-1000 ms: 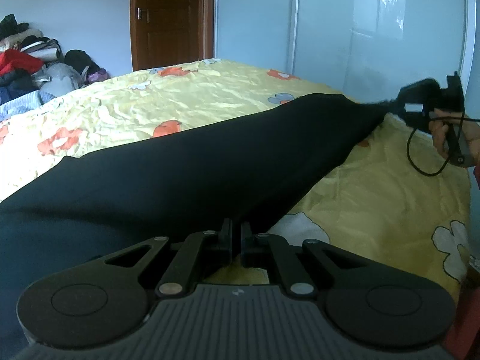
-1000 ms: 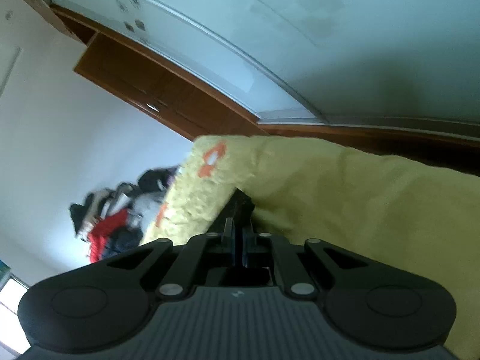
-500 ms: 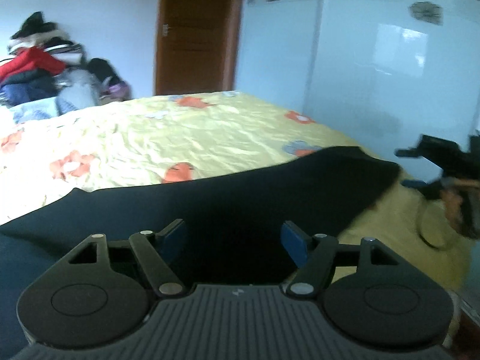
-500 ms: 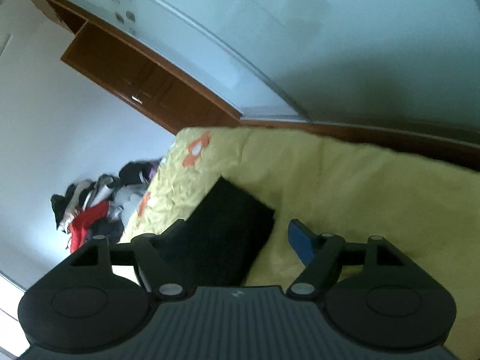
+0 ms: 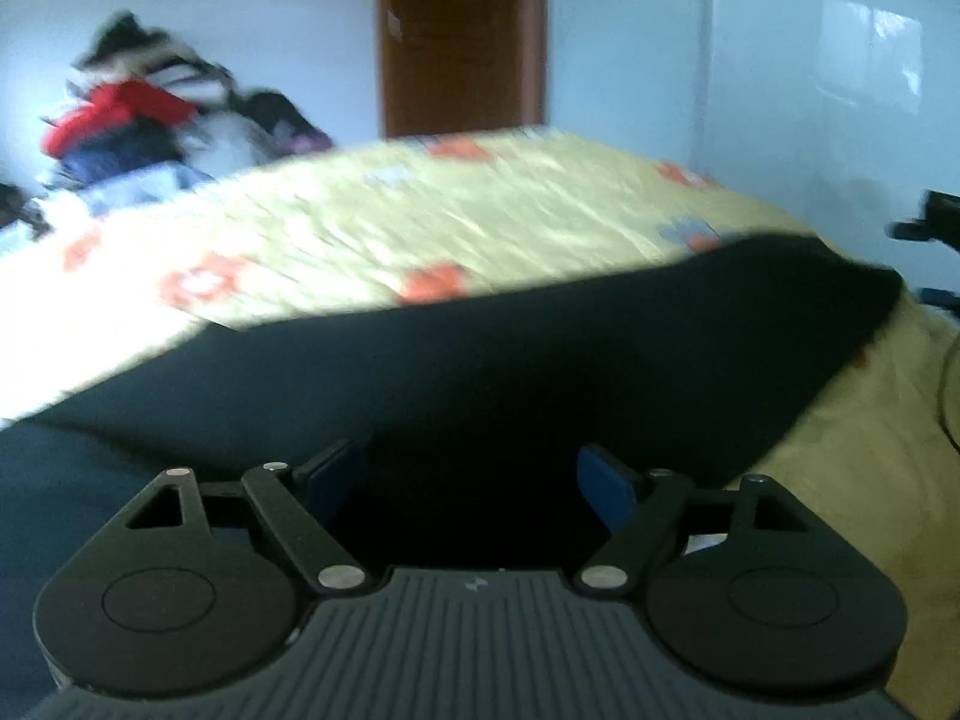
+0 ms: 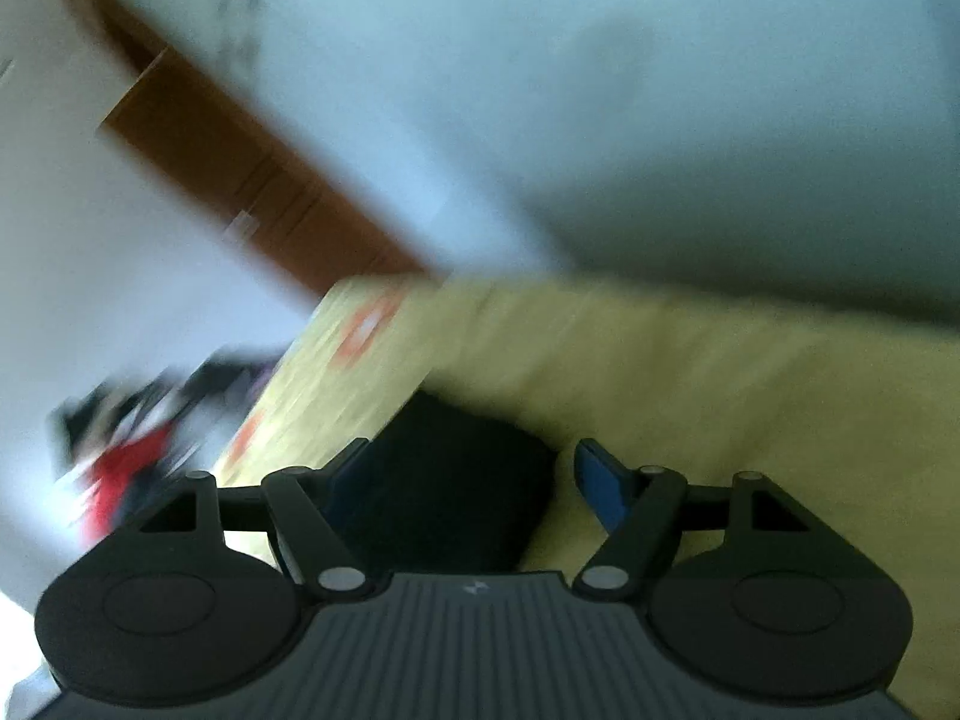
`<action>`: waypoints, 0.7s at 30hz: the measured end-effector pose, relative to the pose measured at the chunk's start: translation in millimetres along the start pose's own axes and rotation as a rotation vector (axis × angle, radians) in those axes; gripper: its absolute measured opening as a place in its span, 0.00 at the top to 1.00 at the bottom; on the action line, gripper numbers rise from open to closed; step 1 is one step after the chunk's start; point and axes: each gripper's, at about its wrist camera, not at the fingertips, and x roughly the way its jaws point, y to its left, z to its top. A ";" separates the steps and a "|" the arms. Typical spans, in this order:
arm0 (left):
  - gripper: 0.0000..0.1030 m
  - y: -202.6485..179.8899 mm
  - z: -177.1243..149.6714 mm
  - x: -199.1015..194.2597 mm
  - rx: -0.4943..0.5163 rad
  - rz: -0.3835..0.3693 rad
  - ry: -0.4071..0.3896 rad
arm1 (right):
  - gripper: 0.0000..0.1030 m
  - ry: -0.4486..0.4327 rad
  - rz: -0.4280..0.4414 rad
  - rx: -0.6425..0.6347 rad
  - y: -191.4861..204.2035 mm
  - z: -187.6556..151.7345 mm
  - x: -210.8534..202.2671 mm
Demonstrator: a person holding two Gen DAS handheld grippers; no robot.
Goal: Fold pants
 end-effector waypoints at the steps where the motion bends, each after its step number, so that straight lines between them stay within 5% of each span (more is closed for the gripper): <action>1: 0.17 7.0 0.2 -4.7 -0.013 0.030 -0.010 | 0.27 -0.029 0.019 -0.058 10.4 -1.4 -6.2; 3: 0.14 28.8 -1.3 -12.9 -0.064 0.097 -0.013 | 0.22 0.019 0.117 -0.235 44.1 -8.8 -9.0; 6: 0.13 67.1 -8.5 -22.5 -0.162 0.190 0.010 | 0.14 0.201 0.278 -0.587 110.2 -45.2 -4.5; 11: 0.11 107.9 -24.4 -30.3 -0.190 0.355 0.091 | 0.14 0.327 0.452 -1.121 198.8 -151.7 -19.9; 18: 0.09 124.6 -46.8 -52.3 -0.185 0.431 0.121 | 0.13 0.427 0.583 -1.417 243.3 -258.3 -50.8; 21: 0.09 127.8 -48.2 -57.4 -0.177 0.444 0.133 | 0.06 0.383 0.569 -1.443 239.4 -264.8 -65.5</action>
